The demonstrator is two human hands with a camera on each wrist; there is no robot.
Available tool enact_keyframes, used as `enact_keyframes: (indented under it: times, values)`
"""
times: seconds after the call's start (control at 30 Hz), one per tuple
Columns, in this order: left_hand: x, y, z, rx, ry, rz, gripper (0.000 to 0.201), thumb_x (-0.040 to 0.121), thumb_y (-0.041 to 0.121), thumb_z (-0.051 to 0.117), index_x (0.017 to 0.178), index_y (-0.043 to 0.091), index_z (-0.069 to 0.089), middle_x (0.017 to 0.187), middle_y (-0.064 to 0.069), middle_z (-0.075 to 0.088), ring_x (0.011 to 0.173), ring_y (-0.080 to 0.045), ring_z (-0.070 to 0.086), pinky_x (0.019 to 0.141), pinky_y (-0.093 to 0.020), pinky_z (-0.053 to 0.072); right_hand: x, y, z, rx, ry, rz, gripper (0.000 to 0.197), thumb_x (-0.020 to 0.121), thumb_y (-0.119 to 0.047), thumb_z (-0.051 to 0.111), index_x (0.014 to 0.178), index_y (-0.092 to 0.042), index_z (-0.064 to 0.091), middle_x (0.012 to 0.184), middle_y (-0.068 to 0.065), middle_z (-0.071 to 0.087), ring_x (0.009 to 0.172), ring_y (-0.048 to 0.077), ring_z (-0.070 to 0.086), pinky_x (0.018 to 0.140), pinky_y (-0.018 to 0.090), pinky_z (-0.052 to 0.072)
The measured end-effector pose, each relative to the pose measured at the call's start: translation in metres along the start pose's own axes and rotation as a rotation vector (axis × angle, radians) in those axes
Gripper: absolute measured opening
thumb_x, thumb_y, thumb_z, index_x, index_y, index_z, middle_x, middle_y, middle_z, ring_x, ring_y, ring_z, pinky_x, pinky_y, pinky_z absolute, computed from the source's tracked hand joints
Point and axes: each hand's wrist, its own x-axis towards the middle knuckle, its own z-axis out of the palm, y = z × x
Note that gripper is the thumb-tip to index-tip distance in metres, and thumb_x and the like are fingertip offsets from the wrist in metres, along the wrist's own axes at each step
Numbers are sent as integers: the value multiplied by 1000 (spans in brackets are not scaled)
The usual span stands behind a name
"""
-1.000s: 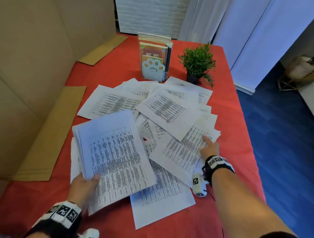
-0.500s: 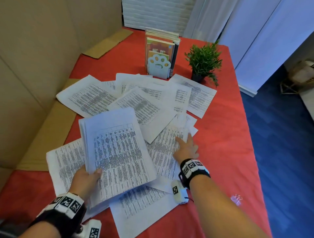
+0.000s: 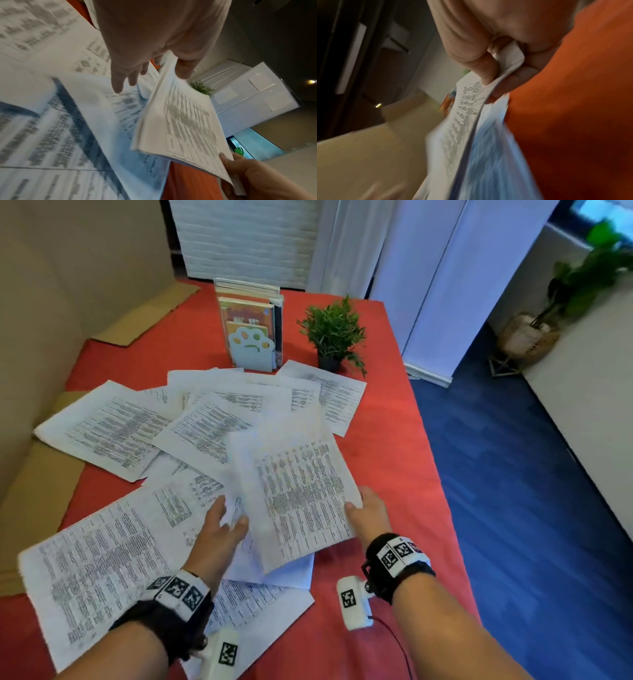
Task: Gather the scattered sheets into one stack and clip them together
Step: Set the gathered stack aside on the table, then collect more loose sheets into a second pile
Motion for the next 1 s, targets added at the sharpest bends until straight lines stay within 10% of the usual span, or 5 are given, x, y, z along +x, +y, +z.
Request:
enact_keyframes:
  times: [0.2,0.43,0.67,1.0]
  values:
    - [5,-4,25,180,-14,30,60,89,26,58,141,35,30,154,4,27,139,-23,30,109,-49,30,39,26,-97,-117,270,96,28,84,-4,50,109,-6,61,93,11,62,80,26,54,70,29,41]
    - [9,-9,28,293,79,19,58,87,23,61,139,31,35,153,0,29,140,-23,29,111,-50,29,76,55,-135,-319,251,210,29,85,-2,46,112,-1,58,110,22,64,85,31,54,71,30,37]
    - [15,-23,-3,444,240,-63,58,84,21,62,138,20,40,151,-11,31,135,-32,36,110,-49,32,68,30,-95,-712,207,185,63,78,-3,53,137,-18,37,148,5,31,134,32,29,107,53,32]
    - [29,-47,-120,830,439,-252,68,78,22,63,141,12,38,147,-20,35,135,-39,33,112,-47,30,16,22,32,-455,-237,-121,33,88,-13,52,119,-12,64,126,12,61,114,28,58,98,30,42]
